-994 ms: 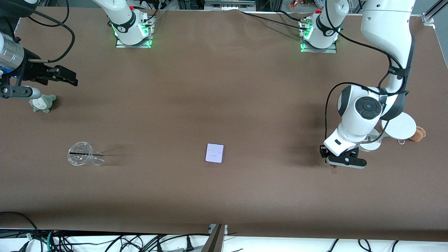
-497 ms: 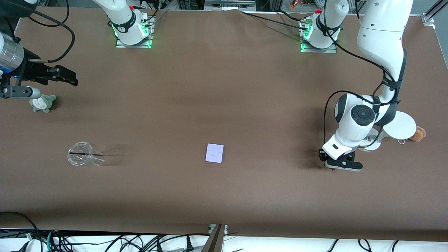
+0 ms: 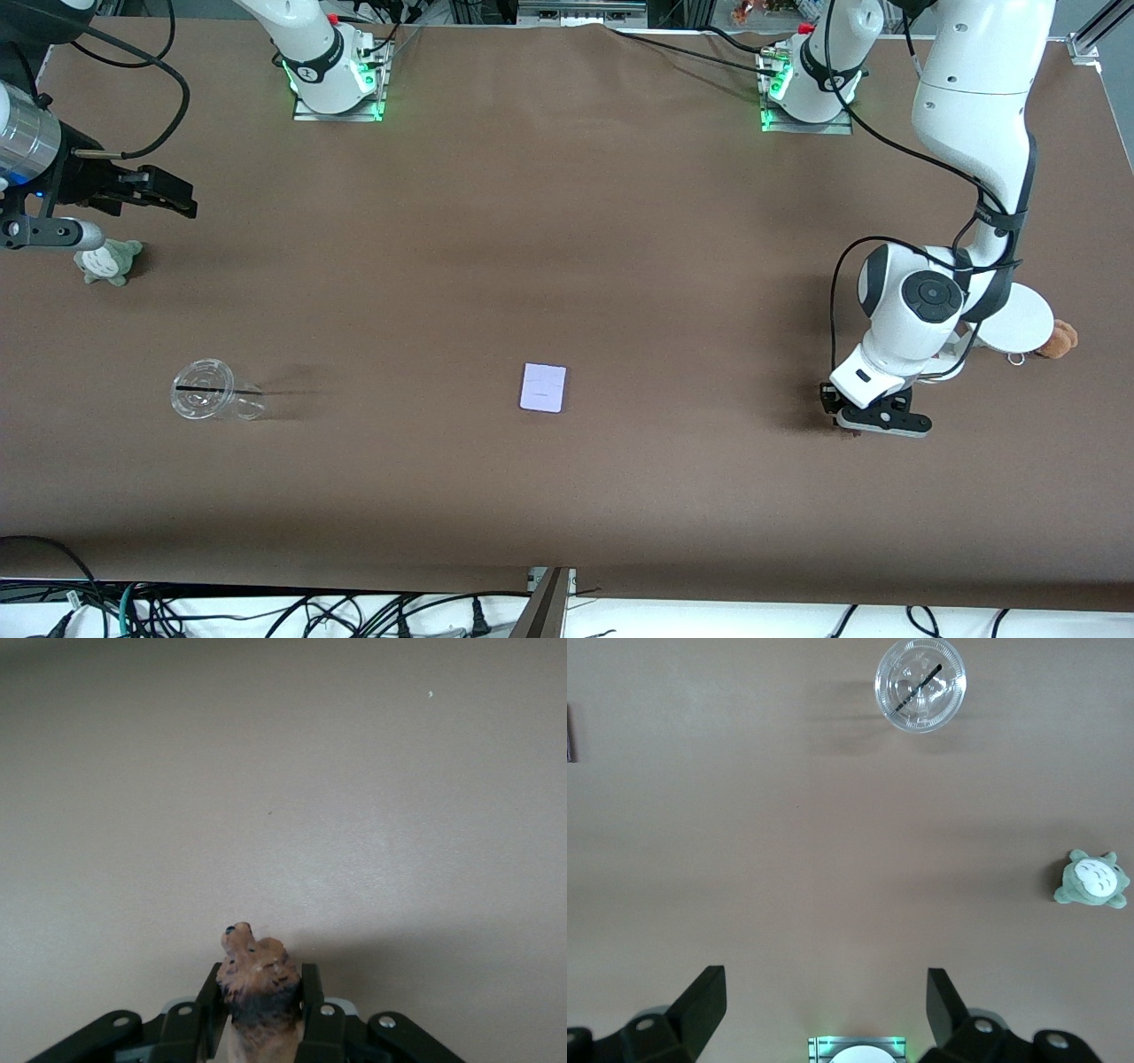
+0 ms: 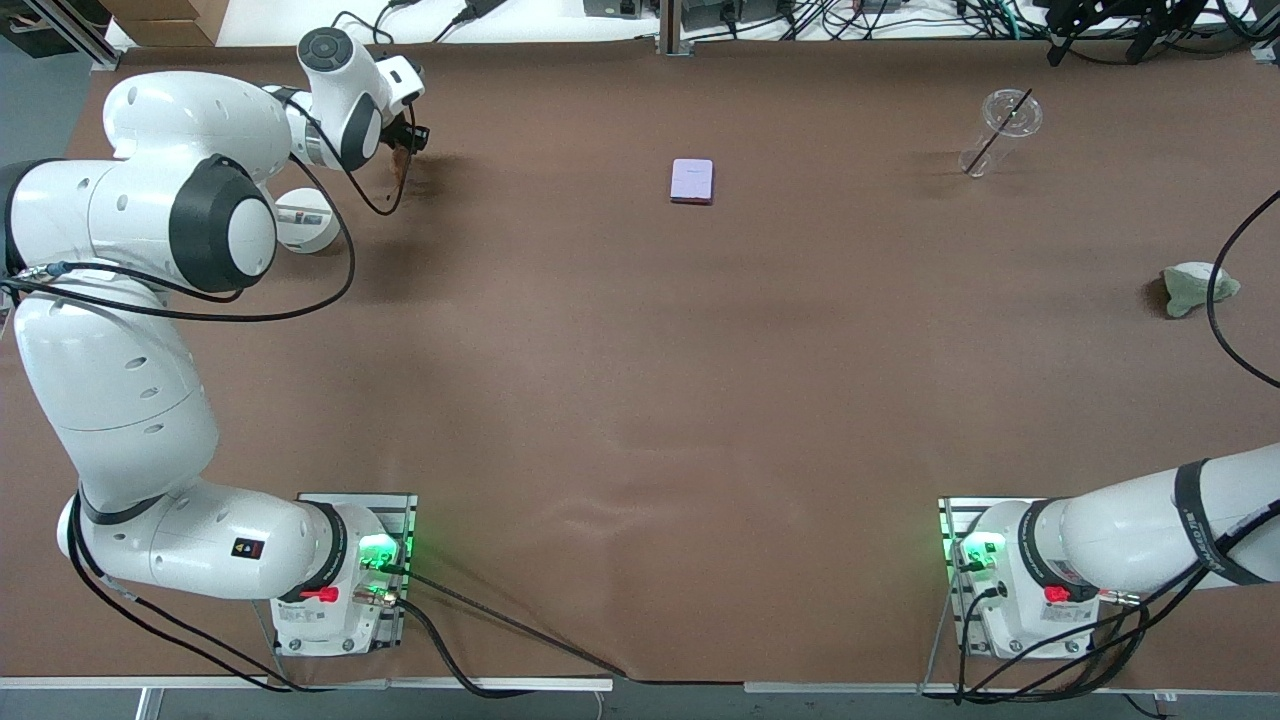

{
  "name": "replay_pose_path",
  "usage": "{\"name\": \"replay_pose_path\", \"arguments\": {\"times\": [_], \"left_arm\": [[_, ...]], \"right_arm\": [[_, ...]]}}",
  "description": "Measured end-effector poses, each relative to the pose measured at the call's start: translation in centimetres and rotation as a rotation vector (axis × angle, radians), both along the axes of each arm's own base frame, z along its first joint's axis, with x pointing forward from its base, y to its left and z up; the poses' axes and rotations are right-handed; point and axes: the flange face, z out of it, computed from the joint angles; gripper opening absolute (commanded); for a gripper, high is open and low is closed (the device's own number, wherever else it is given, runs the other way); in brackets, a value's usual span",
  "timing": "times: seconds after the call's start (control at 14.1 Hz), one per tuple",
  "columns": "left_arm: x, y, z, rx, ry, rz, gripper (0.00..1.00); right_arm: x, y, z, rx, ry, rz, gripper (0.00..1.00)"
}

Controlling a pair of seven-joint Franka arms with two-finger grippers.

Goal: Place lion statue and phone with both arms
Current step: 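Lower the lion statue onto the table in front of the lamp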

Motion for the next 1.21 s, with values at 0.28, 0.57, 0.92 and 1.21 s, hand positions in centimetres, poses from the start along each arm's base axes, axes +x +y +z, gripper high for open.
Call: {"name": "replay_pose_path", "arguments": {"times": [0.28,0.57,0.92,1.21], "left_arm": [[0.0,0.8,-0.3,-0.001,0.007,-0.011,0.00],[-0.1,1.1,-1.0,-0.018,0.019,-0.006,0.00],[-0.5,0.2,-1.0,-0.029,0.024,-0.017,0.00],[-2.2,0.3,-1.0,-0.033,0.049,-0.016,0.00]], "right_arm": [[0.0,0.0,0.0,0.000,0.000,0.000,1.00],[0.0,0.0,0.0,0.000,0.000,0.000,1.00],[0.0,0.0,0.0,0.001,0.000,0.000,1.00],[0.0,0.0,0.0,0.001,0.000,0.000,1.00]]}}
